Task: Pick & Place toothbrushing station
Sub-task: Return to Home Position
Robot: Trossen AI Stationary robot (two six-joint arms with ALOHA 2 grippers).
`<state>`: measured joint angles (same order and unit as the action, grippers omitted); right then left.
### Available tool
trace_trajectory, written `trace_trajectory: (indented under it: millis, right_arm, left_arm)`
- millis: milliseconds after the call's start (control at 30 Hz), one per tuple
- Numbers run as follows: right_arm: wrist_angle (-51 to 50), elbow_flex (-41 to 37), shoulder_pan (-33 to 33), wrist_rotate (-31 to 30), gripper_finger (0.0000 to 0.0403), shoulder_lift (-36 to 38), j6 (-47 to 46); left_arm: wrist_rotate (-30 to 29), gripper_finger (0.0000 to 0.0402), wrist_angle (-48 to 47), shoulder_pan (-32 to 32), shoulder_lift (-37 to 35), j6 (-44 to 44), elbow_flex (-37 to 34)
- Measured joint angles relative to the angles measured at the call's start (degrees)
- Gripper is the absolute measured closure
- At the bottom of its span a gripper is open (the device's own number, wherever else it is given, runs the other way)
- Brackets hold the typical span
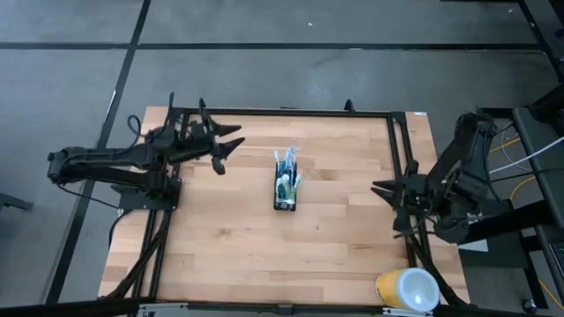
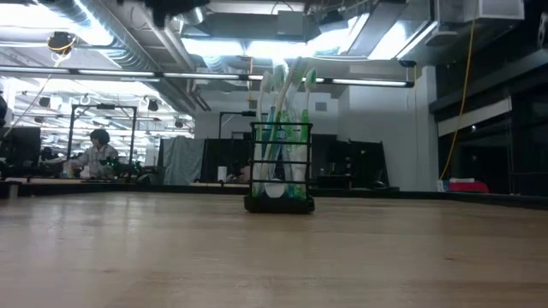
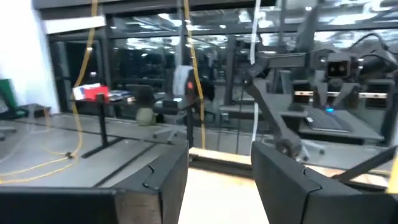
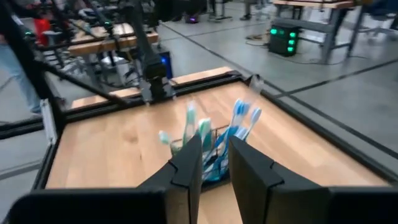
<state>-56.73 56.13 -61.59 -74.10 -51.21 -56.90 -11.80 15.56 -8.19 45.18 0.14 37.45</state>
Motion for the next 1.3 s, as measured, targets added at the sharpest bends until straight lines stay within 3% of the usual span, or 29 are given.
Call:
trace_trajectory:
  millis: [167, 400, 533, 667, 800, 900, 1200, 1300]
  right_arm:
    - [17.00, -15.58, -1.28, 1.72, 0.0324, 9.02, 8.98]
    - [52.24, -36.23, 0.69, 8.68, 0.0324, 16.81, 26.80]
    - [71.33, -45.67, 4.27, 16.90, 0.0324, 17.72, 34.75]
    - [84.17, -52.35, 9.22, 26.70, 0.0324, 17.72, 39.83]
    - [87.18, -55.27, 14.63, 37.43, 0.0325, 17.72, 41.96]
    - [85.52, -55.27, 19.00, 46.30, 0.0330, 17.70, 42.80]
    - [81.95, -55.27, 30.82, 68.97, 0.0349, 17.67, 47.11]
    - [77.55, -55.25, 34.31, 73.54, 0.0352, 17.67, 48.32]
  left_arm:
    - [-6.01, 0.0233, 10.05, 4.07, -3.39, -0.59, -12.07]
    - [-16.86, 0.0233, 17.55, 8.16, -2.88, 0.75, -21.85]
    - [-18.69, 0.0233, 17.65, 9.55, -2.88, -5.73, -24.84]
    - [-18.59, 0.0233, 14.80, 11.82, -2.88, -17.65, -27.21]
    - [-18.84, 0.0233, 13.82, 12.29, -2.79, -35.87, -30.16]
    - [-18.41, 0.0233, 13.71, 12.31, -2.83, -42.32, -31.35]
    - [-18.23, 0.0233, 13.16, 12.29, -2.83, -43.93, -32.39]
    - [-18.22, 0.0233, 13.06, 12.27, -2.83, -43.93, -32.39]
